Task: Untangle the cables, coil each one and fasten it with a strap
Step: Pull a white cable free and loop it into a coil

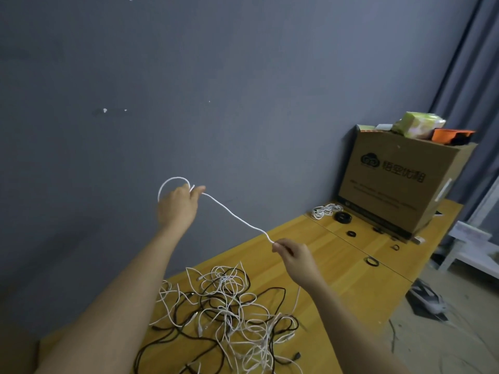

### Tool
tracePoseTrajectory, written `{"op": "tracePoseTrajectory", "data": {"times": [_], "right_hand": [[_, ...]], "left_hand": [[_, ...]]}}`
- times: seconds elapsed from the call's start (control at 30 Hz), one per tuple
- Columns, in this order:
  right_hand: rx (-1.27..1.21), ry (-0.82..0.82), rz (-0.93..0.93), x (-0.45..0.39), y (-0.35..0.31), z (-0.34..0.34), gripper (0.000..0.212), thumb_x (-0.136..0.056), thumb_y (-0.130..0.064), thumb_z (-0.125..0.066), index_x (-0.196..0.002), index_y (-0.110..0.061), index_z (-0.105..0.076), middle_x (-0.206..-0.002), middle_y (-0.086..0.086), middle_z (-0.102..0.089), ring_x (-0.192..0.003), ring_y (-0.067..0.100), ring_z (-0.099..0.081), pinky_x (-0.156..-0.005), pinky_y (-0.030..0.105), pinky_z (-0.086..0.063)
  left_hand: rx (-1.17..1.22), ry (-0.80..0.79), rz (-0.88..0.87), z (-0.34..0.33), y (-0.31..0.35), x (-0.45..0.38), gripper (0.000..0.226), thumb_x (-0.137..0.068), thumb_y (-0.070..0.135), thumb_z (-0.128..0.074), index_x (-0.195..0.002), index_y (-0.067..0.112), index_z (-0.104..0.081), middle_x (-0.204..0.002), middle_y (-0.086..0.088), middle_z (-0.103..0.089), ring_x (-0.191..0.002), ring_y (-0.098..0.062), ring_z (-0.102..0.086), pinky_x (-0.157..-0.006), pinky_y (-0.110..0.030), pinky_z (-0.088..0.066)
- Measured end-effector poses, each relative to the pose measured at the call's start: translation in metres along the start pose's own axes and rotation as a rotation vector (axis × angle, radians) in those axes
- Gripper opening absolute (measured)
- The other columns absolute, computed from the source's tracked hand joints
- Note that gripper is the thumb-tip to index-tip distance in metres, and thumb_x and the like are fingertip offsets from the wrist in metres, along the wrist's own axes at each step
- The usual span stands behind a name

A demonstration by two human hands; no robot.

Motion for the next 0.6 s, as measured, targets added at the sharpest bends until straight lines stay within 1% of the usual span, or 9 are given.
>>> {"op": "tracePoseTrajectory", "data": {"times": [0.07, 0.13, 0.17, 0.23, 0.3, 0.37, 0.47, 0.53, 0.6], "right_hand": [[0.141, 0.113, -0.014, -0.006, 0.004, 0.008, 0.020, -0.098, -0.029, -0.050, -0.094, -0.023, -0.069, -0.071, -0.006, -0.061, -0.064, 0.012, -0.052, -0.056, 0.029, -0.036], [0.400, 0.206, 0.011, -0.018, 0.000, 0.019, 0.025, -0.099, -0.031, -0.048, -0.102, -0.020, -0.071, -0.093, -0.001, -0.062, -0.092, 0.020, -0.052, -0.066, 0.030, -0.039], [0.494, 0.231, 0.000, -0.027, -0.006, 0.025, 0.026, -0.100, -0.029, -0.047, -0.106, -0.020, -0.071, -0.101, 0.002, -0.058, -0.098, 0.023, -0.050, -0.069, 0.032, -0.040], [0.560, 0.267, -0.053, -0.050, -0.028, 0.043, 0.026, -0.101, -0.019, -0.045, -0.112, -0.018, -0.068, -0.108, 0.008, -0.052, -0.096, 0.031, -0.055, -0.069, 0.034, -0.042], [0.427, 0.377, -0.075, -0.079, -0.064, 0.070, 0.026, -0.098, -0.011, -0.044, -0.111, -0.014, -0.067, -0.112, 0.013, -0.052, -0.093, 0.037, -0.058, -0.075, 0.036, -0.044], [0.161, 0.543, -0.022, -0.108, -0.112, 0.108, 0.023, -0.094, -0.007, -0.046, -0.100, -0.011, -0.068, -0.106, 0.016, -0.056, -0.090, 0.037, -0.059, -0.075, 0.033, -0.043], [-0.114, 0.694, 0.300, -0.131, -0.204, 0.157, 0.023, -0.097, -0.010, -0.046, -0.085, -0.006, -0.065, -0.093, 0.010, -0.053, -0.076, 0.019, -0.056, -0.062, 0.017, -0.034], [-0.224, 0.780, 0.513, -0.127, -0.254, 0.176, 0.023, -0.098, -0.009, -0.046, -0.089, -0.001, -0.066, -0.093, 0.005, -0.048, -0.072, 0.004, -0.048, -0.066, 0.008, -0.034], [-0.267, 0.822, 0.576, -0.126, -0.271, 0.180, 0.024, -0.099, -0.008, -0.044, -0.094, -0.001, -0.067, -0.094, 0.003, -0.048, -0.072, 0.001, -0.046, -0.068, 0.009, -0.033]], "left_hand": [[0.039, 0.012, 0.017, 0.002, 0.002, -0.001, 0.054, -0.100, 0.046, -0.039, -0.107, -0.004, -0.059, -0.111, -0.027, -0.063, -0.105, -0.042, -0.057, -0.082, -0.041, -0.042], [0.057, 0.022, -0.009, 0.004, 0.008, 0.000, 0.053, -0.099, 0.047, -0.040, -0.105, -0.003, -0.059, -0.109, -0.026, -0.064, -0.103, -0.042, -0.058, -0.081, -0.042, -0.042], [0.062, 0.025, -0.032, 0.005, 0.013, 0.001, 0.053, -0.099, 0.047, -0.040, -0.103, -0.002, -0.059, -0.107, -0.026, -0.064, -0.102, -0.042, -0.058, -0.079, -0.042, -0.042], [0.089, 0.030, -0.071, 0.012, 0.024, -0.001, 0.052, -0.099, 0.047, -0.039, -0.096, -0.002, -0.057, -0.103, -0.027, -0.064, -0.098, -0.043, -0.058, -0.076, -0.043, -0.041], [0.120, 0.029, -0.091, 0.024, 0.038, -0.011, 0.050, -0.099, 0.048, -0.038, -0.085, 0.002, -0.052, -0.099, -0.026, -0.064, -0.095, -0.043, -0.058, -0.074, -0.043, -0.039], [0.121, 0.013, -0.135, 0.041, 0.056, -0.024, 0.050, -0.098, 0.051, -0.037, -0.072, 0.008, -0.040, -0.094, -0.025, -0.063, -0.092, -0.041, -0.058, -0.070, -0.041, -0.037], [0.155, 0.025, -0.215, 0.070, 0.089, -0.044, 0.052, -0.094, 0.056, -0.041, -0.066, 0.014, -0.032, -0.095, -0.025, -0.062, -0.094, -0.041, -0.057, -0.069, -0.039, -0.035], [0.188, 0.045, -0.263, 0.087, 0.111, -0.051, 0.052, -0.093, 0.059, -0.043, -0.065, 0.016, -0.033, -0.089, -0.022, -0.062, -0.091, -0.039, -0.058, -0.068, -0.037, -0.033], [0.207, 0.050, -0.298, 0.096, 0.126, -0.052, 0.052, -0.094, 0.058, -0.041, -0.064, 0.016, -0.034, -0.076, -0.013, -0.055, -0.086, -0.038, -0.057, -0.065, -0.035, -0.032]]}}
Point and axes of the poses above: each hand's wrist, its own x-axis away from the middle knuckle, its own z-axis out of the back of the hand, y = z × x, the point moved 3 cm from there along -x, towards the middle knuckle
